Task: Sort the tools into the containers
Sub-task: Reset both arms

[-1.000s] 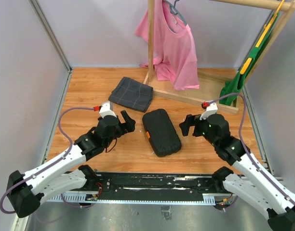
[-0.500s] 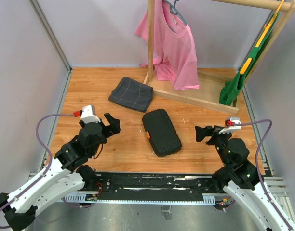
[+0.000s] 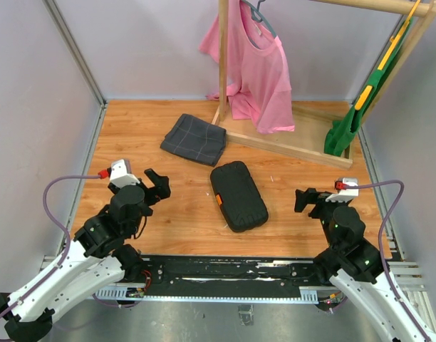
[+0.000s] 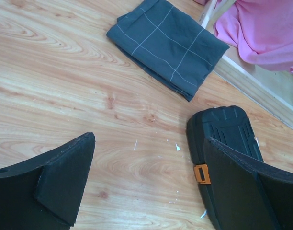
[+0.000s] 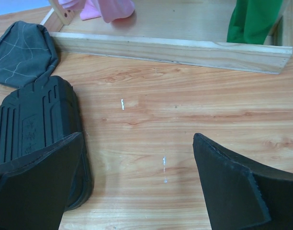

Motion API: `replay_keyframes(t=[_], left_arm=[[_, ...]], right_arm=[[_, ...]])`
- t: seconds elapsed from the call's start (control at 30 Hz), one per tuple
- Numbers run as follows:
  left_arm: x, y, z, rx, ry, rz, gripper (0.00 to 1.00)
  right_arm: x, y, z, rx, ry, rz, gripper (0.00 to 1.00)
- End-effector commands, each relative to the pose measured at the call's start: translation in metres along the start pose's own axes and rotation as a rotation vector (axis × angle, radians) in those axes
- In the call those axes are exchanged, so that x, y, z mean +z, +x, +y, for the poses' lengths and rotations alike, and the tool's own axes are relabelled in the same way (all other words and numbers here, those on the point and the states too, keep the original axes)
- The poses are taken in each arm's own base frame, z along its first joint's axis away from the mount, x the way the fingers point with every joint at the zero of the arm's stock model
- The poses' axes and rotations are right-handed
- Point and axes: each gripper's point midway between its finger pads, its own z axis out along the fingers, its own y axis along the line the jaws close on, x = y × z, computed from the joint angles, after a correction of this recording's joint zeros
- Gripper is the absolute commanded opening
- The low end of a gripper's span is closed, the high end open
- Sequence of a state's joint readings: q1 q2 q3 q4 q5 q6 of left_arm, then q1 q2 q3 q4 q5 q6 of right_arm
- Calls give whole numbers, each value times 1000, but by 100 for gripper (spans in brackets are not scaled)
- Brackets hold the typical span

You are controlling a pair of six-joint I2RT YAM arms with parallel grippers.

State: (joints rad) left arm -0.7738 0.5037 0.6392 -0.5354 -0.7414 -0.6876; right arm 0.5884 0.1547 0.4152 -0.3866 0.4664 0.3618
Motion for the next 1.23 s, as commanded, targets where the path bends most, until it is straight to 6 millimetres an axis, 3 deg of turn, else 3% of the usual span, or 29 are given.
replay_keyframes(t=[0.0,0.27,1.2], left_arm=[[2,0,11,-22,-56,-27,99],[3,3,22,-54,-100,-42,99],[8,15,29,-45,-119,-44,99]], right_arm=[[-1,1,-9,3,52,-6,99],[-3,8,-14,4,60,1,99],[-5,3,-10,6,33,-13,99]])
